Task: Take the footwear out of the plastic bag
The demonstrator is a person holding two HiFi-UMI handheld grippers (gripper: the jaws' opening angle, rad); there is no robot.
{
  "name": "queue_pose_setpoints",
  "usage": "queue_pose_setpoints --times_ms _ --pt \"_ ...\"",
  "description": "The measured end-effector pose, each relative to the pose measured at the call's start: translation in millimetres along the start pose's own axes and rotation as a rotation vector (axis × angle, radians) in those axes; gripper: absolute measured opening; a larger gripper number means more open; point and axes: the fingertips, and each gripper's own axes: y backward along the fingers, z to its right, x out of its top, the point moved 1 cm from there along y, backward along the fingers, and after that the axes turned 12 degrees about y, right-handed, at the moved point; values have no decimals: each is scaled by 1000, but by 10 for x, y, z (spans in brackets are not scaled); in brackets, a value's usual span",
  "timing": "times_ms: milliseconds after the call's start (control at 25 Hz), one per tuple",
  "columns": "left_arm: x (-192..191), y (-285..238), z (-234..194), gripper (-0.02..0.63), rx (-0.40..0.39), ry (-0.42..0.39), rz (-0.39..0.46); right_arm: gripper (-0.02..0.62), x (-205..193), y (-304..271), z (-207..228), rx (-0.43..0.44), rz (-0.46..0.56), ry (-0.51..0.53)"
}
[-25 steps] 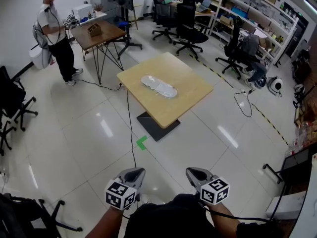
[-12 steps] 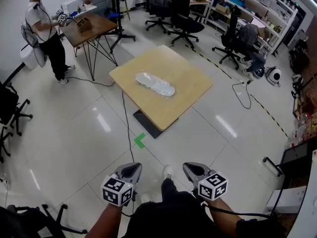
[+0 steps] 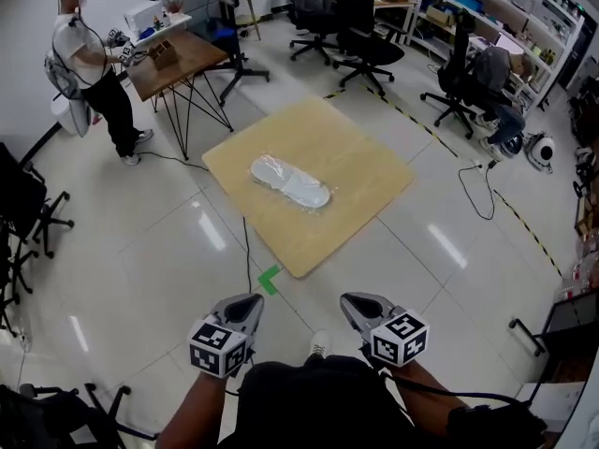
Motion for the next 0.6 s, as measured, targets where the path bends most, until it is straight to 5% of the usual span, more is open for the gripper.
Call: queue_pose_setpoints --times_ms 600 --pt "653 -804 -432 8 9 -44 -81 2 153 -431 828 -33 -43 -83"
